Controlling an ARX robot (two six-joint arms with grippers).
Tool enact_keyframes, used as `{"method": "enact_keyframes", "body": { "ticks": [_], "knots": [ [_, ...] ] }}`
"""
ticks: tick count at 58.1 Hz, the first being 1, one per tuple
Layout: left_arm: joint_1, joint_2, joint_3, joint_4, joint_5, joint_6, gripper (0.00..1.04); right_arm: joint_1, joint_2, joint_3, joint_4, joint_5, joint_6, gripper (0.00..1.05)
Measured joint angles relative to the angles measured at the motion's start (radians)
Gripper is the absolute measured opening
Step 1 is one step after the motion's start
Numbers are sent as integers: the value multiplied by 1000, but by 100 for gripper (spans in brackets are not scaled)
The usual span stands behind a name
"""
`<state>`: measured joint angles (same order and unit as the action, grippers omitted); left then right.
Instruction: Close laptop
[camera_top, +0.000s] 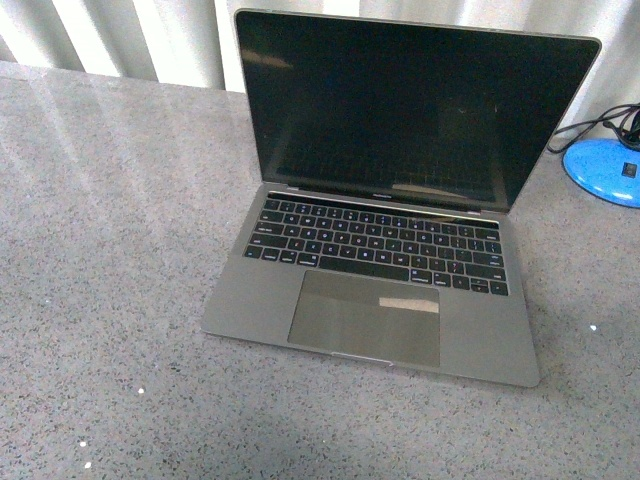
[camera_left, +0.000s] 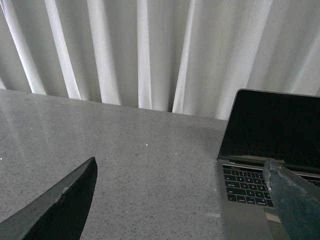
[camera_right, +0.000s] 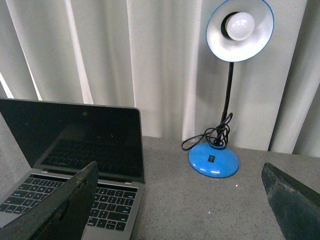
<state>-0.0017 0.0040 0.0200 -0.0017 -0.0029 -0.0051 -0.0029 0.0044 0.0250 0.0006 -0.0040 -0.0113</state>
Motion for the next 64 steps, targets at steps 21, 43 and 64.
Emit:
{"method": "enact_keyframes", "body": {
  "ticks": [21,43,64],
  "knots": [
    [-125,112,42,-107,-369,-120,98,-75,115,80,-214,-240,-92,95],
    [-176,308,56,-79,-883,-391,98,-104,355,143,-386,-460,-275,95],
    [-39,626,146,296,-574,-255,98,-18,795,258,-17,-376,-314,95]
  ]
}}
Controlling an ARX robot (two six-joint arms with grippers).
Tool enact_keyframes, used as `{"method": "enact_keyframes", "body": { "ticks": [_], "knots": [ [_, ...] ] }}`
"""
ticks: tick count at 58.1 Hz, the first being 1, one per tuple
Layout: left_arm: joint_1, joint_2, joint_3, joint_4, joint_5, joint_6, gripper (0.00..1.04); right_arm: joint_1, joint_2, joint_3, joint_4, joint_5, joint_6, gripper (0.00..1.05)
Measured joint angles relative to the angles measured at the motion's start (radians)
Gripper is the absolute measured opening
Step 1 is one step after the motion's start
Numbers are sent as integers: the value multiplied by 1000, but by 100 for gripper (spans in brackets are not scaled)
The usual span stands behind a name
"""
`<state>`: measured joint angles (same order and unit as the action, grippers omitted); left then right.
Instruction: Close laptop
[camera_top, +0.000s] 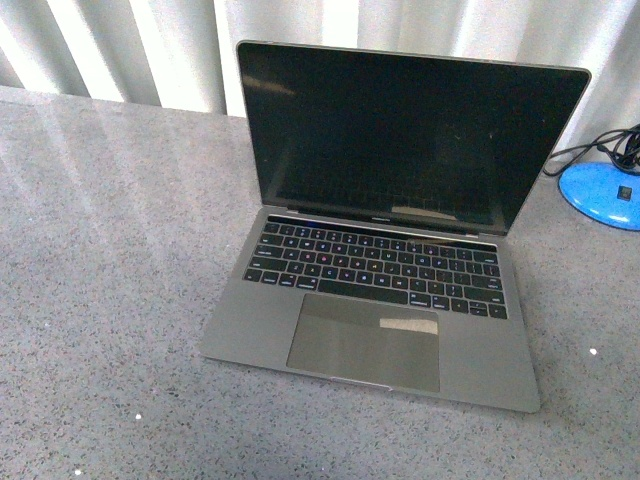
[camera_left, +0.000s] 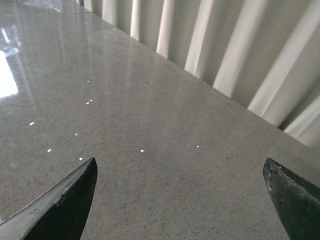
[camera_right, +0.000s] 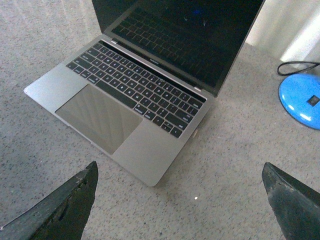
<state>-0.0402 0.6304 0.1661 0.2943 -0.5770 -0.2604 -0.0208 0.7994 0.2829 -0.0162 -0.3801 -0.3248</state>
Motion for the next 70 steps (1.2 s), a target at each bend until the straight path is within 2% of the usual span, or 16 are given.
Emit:
{"method": "enact_keyframes", "body": {
  "ticks": [27,36,48,70],
  "knots": [
    [-37,456,181,337,244,206,98,71,374,171,217,77,-111,95],
    [-35,587,280,373,320,251,98,87,455,226,274,92,-145,95],
    [-55,753,440,379,360,322,98,95,583,360,291,109,-193,95],
    [-166,1014,718,330,483,469,98,96,780,655,216,122,-227,95]
  ]
}}
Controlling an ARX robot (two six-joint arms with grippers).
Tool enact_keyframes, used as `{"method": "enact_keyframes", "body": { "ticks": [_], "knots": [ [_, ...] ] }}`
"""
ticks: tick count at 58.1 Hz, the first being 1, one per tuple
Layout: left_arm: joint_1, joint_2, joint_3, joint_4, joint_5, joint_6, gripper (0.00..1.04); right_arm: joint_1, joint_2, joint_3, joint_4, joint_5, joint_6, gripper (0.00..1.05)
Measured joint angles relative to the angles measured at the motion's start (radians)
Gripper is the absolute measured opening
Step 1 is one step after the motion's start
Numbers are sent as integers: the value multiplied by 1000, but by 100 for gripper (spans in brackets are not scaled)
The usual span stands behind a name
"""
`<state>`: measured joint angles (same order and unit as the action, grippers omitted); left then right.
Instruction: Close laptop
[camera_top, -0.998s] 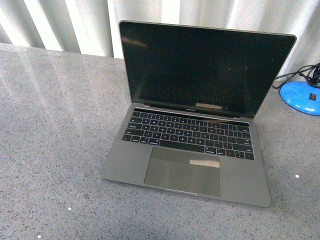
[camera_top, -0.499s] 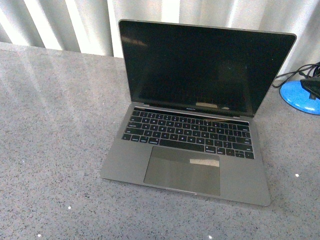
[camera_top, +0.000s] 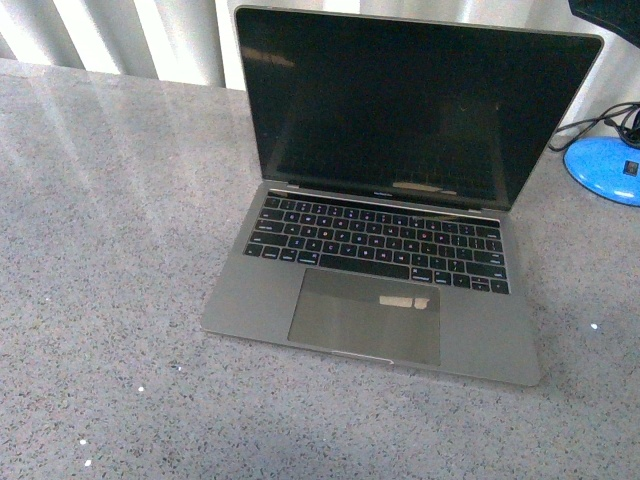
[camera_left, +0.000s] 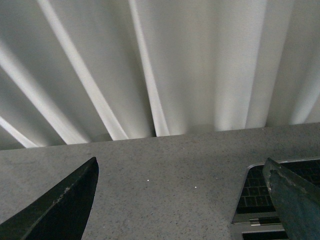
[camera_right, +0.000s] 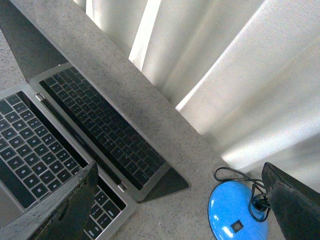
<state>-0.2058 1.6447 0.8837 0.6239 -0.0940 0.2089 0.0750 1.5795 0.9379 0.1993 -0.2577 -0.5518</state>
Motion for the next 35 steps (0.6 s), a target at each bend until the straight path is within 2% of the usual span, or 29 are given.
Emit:
{"method": "enact_keyframes", "body": {
  "ticks": [35],
  "knots": [
    [4,231,307,-128,80,83,98,48,191,260,-80,5,3,95]
  ]
}}
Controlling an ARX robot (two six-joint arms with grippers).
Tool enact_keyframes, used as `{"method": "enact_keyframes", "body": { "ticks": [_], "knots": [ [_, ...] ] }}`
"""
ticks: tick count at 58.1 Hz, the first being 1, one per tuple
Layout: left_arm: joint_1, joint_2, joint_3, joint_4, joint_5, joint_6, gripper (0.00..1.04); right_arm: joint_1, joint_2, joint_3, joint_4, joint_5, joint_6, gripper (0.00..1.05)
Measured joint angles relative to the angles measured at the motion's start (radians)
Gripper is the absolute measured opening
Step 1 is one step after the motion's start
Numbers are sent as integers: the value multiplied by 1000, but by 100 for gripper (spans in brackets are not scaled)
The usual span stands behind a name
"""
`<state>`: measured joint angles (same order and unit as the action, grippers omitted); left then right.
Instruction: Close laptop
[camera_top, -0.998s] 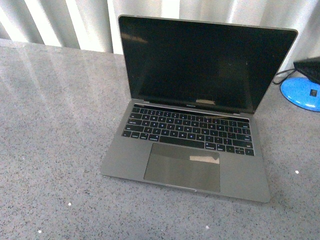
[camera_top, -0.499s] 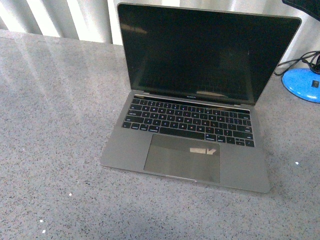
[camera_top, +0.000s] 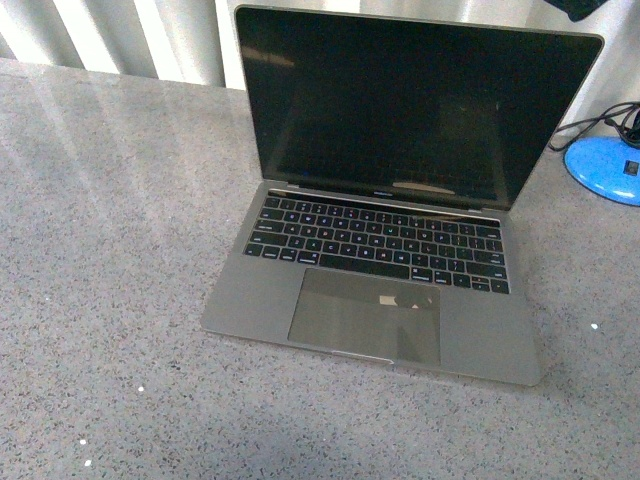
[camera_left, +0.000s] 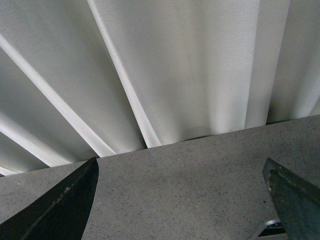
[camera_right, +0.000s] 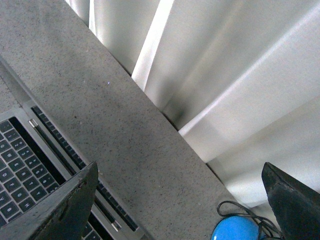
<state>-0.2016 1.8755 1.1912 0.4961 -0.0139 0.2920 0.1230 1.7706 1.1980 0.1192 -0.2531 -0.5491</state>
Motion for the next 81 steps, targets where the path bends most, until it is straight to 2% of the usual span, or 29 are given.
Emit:
{"method": "enact_keyframes", "body": {
  "ticks": [7,10,12,20,26,29,33,37,54,81],
  "knots": [
    [-1,43,62,-26,10,14,98,1,31,51,-16,2,0,94],
    [-3,64,87,-29,10,19,97,1,46,67,-19,6,-3,85],
    [-5,74,101,-39,10,19,92,0,54,75,-22,7,-4,78],
    [-20,112,158,-68,28,39,65,-5,75,105,-48,1,-6,53],
    [-40,129,187,-89,59,94,41,-9,80,117,-55,-6,-31,26],
    [-51,131,189,-96,75,119,30,-12,82,117,-58,-11,-38,17],
    [-64,133,189,-111,100,150,14,-20,87,117,-69,-11,-55,0],
    [-73,134,189,-123,120,173,4,-26,88,117,-74,-16,-66,1],
    [-93,138,166,-145,148,257,4,-27,89,111,-75,-24,-83,1],
    [-101,159,160,-156,156,285,4,-11,105,44,-57,-40,-56,1]
  ]
}}
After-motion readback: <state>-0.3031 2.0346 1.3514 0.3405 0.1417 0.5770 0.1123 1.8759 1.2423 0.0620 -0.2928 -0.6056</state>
